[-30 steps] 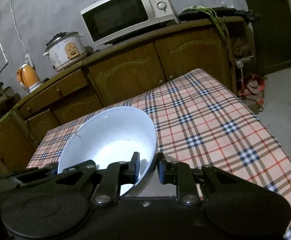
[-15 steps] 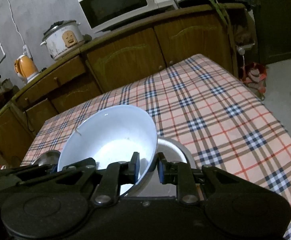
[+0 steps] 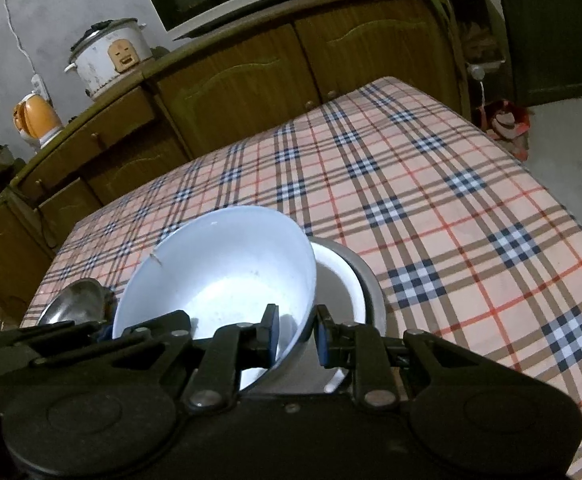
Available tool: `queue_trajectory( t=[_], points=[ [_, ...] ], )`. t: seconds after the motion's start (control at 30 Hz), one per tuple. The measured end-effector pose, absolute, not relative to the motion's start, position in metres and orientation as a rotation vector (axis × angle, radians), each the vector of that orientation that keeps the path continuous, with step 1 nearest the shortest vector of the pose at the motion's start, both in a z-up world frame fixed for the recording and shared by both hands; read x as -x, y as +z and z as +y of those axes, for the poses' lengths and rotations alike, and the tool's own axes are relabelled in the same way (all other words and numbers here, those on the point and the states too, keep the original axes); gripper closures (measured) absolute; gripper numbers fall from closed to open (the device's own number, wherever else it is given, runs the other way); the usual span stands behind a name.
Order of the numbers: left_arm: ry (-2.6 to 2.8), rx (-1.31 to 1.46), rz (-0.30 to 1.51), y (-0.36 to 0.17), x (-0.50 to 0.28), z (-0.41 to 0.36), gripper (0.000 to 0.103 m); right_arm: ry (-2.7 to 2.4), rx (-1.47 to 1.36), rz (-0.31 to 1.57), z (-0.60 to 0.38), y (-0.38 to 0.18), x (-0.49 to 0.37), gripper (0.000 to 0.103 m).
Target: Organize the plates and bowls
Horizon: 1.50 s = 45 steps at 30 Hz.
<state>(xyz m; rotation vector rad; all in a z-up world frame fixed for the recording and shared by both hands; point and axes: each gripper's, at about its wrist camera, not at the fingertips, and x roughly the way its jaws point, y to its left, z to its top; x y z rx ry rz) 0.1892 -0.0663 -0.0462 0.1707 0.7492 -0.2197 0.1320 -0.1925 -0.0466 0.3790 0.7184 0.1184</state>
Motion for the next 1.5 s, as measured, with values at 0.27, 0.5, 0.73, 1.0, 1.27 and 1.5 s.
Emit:
queue_trajectory(
  t=[0.27, 0.5, 0.73, 1.0, 1.27, 1.5],
  points=[
    [-0.229, -0.181, 0.759, -0.058, -0.193, -0.068, 0.085, 0.111, -0.373, 0.736, -0.193, -0.060, -0.136, 0.078],
    [-0.232, -0.186, 0.754, -0.060, -0.195, -0.070, 0.085, 0.103, -0.339, 0.729, -0.191, -0.062, -0.138, 0.078],
    [-0.248, -0.207, 0.762, -0.061, -0.192, -0.075, 0.075, 0.105, -0.321, 0.745, -0.191, -0.060, -0.138, 0.078],
    [-0.263, -0.188, 0.769, -0.060, -0.191, -0.073, 0.068, 0.128, -0.361, 0.755, -0.198, -0.061, -0.140, 0.078],
    [-0.269, -0.076, 0.799, -0.056, -0.195, -0.060, 0.071, 0.139, -0.346, 0.759, -0.196, -0.061, -0.140, 0.079],
    [-0.252, -0.133, 0.779, -0.055, -0.193, -0.063, 0.077, 0.147, -0.326, 0.769, -0.197, -0.060, -0.141, 0.079]
  ],
)
